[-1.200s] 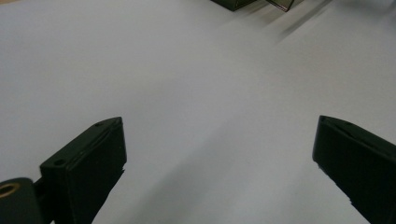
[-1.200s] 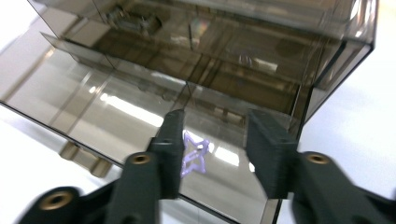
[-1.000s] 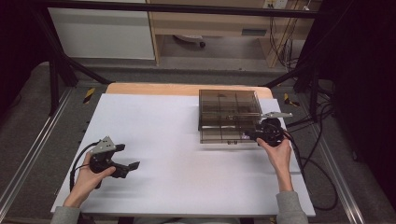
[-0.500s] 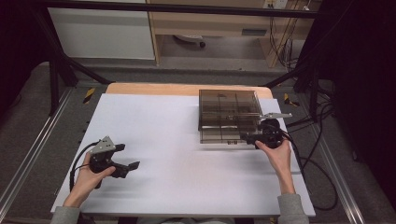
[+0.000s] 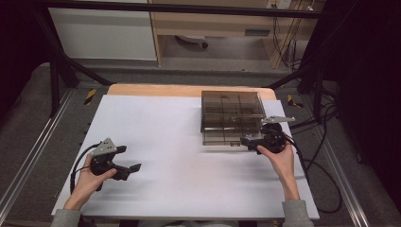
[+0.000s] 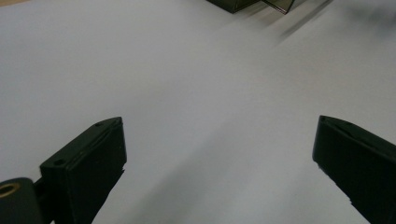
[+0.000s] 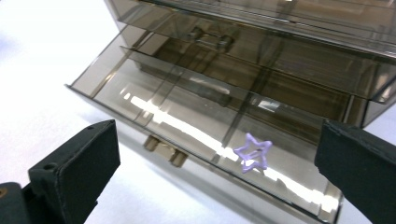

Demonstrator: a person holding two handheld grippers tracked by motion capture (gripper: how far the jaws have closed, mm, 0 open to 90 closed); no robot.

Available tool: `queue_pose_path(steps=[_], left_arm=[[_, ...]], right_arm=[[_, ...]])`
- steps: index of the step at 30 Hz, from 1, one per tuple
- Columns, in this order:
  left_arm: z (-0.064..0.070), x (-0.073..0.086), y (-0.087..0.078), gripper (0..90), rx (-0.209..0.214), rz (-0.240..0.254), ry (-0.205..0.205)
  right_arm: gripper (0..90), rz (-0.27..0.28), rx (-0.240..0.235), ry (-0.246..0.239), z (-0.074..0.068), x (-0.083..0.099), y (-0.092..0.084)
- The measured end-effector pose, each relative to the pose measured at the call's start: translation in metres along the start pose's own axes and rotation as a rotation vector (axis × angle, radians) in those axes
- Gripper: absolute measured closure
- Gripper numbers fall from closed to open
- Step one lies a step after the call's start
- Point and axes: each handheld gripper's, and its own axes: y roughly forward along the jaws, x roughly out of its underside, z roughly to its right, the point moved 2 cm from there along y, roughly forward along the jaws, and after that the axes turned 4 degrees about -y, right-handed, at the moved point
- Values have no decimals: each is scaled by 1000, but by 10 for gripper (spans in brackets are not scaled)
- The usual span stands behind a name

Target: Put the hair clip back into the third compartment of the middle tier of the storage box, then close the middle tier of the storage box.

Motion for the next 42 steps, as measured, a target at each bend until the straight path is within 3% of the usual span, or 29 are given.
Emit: queue_pose_path(steps=[13, 24, 42], left_arm=[[0, 0, 0, 26, 2, 1, 0], [0, 0, 0, 25, 0, 0, 0], [0, 0, 1, 26, -1, -2, -2]], right_arm=[[5, 3, -47, -17, -15, 8, -7], [5, -19, -31, -62, -30, 14, -12], [9, -37, -87, -56, -43, 25, -10]])
